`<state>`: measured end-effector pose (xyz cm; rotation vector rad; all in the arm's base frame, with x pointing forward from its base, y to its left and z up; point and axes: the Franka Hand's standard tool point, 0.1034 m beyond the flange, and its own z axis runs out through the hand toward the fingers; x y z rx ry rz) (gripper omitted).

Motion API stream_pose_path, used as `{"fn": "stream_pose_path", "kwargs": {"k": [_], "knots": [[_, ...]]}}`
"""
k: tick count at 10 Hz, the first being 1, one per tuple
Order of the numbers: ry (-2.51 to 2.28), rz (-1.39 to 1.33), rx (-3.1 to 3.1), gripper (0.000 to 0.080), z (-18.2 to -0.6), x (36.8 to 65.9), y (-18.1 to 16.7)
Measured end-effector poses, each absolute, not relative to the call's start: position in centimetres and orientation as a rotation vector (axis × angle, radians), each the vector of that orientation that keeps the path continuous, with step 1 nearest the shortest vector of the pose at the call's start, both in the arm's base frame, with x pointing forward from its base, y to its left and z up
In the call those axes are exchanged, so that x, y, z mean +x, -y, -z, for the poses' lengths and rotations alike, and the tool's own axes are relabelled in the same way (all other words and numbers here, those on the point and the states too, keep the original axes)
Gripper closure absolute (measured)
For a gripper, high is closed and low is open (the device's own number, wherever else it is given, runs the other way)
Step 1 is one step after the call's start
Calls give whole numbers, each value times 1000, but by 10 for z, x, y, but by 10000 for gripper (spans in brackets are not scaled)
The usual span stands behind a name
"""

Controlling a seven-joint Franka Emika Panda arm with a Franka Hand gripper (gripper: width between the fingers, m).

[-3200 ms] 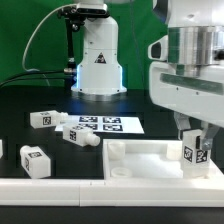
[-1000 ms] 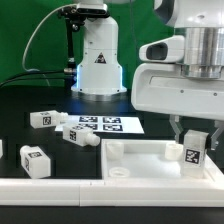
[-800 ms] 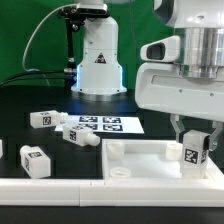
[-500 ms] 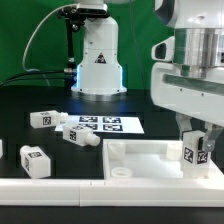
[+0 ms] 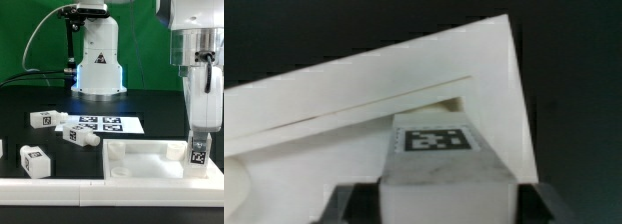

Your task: Assemble one leg

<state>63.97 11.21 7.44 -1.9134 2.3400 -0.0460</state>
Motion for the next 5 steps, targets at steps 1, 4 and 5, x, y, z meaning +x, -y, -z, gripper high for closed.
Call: {"fn": "stream_pose_path", "kwargs": {"k": [1, 4, 5], "knots": [[-2249, 56, -2023, 422, -74, 640, -111], [-1590, 139, -2566, 159, -74, 643, -113], [-1527, 157, -2607, 159, -73, 640, -117]]}}
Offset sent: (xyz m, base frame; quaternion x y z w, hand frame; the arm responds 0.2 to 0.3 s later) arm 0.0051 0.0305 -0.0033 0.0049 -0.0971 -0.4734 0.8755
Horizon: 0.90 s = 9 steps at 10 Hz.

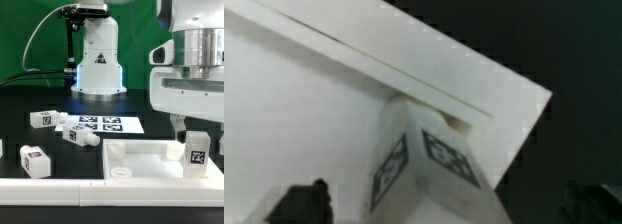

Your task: Assemble one leg

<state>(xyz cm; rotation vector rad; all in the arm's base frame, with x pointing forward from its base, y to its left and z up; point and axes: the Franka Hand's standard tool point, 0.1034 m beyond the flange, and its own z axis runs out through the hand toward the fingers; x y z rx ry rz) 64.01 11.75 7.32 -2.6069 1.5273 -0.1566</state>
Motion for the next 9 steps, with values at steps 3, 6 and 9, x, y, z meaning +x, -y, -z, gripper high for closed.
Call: {"fn": "stream_pose_path", "kwargs": {"k": [3, 6, 9], "knots": [[-1255, 175, -2767, 151, -72, 640, -113], [-519, 178, -3060, 151, -69, 638, -117], [-518, 162, -3058, 164, -69, 637, -120]]}}
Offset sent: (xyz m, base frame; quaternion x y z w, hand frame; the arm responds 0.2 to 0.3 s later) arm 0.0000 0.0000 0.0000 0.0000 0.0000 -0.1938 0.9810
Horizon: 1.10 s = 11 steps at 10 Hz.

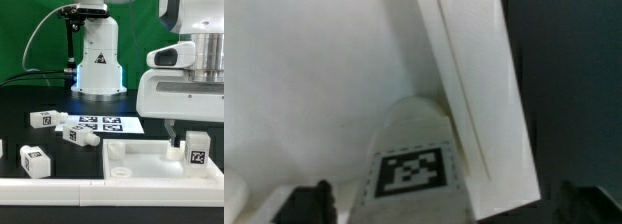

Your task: Assemble one leg

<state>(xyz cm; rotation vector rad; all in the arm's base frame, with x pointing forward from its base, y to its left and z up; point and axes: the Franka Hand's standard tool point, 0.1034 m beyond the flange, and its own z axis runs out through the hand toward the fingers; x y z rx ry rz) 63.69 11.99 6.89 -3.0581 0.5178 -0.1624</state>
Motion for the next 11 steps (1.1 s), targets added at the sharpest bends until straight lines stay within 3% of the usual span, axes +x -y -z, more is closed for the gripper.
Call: {"fn": "stream_pose_path", "kwargs": {"k": [2, 11], "knots": [[-596, 158, -3043, 512, -68, 636, -119], [-1921, 81, -2378, 510, -67, 639, -118]]}}
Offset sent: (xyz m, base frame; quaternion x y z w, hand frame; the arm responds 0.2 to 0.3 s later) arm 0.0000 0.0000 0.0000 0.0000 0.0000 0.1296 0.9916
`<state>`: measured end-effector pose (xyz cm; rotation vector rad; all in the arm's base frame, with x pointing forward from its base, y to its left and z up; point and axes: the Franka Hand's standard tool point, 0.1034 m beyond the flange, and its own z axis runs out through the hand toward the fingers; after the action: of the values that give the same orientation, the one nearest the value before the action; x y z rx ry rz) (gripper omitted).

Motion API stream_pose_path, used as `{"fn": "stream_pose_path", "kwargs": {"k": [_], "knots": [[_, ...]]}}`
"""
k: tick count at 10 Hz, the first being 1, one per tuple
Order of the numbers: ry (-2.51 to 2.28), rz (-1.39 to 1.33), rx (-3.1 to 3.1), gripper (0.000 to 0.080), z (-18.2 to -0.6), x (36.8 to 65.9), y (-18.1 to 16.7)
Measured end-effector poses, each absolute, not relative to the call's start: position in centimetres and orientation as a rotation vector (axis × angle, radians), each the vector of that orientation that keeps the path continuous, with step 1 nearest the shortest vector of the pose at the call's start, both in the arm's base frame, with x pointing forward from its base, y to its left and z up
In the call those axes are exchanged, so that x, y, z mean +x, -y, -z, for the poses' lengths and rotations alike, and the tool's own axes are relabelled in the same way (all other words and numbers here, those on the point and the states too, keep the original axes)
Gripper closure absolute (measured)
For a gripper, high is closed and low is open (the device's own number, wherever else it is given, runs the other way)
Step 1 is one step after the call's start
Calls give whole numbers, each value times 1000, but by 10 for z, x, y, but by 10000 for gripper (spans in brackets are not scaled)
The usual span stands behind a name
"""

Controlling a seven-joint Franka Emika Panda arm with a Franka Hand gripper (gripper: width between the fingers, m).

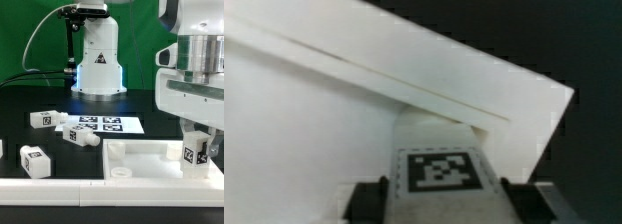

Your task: Assemble one leg

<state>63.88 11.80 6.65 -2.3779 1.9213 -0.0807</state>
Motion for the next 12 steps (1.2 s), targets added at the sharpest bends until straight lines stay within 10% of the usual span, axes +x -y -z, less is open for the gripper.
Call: {"fn": "stream_pose_path", "kwargs": {"k": [8, 10, 12], "knots": [[-2462, 2, -1657, 510, -65, 642, -118], [-2456, 2, -1664, 216, -65, 642, -118], [-2355, 13, -1740, 163, -96, 647, -125]]}}
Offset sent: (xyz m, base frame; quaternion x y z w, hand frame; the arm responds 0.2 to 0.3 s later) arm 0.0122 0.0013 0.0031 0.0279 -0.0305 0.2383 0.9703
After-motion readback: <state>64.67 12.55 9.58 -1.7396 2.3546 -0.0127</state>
